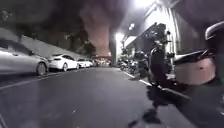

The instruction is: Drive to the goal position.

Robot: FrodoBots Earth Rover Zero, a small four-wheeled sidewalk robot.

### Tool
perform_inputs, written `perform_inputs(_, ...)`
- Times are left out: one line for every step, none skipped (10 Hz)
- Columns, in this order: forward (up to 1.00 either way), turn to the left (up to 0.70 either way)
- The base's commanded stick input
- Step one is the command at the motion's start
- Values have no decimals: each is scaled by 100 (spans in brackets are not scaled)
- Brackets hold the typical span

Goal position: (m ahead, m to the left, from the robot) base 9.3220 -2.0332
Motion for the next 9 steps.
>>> perform_inputs(45, 0)
perform_inputs(45, 0)
perform_inputs(45, 0)
perform_inputs(45, 0)
perform_inputs(45, 0)
perform_inputs(45, 0)
perform_inputs(45, 0)
perform_inputs(45, 0)
perform_inputs(45, 0)
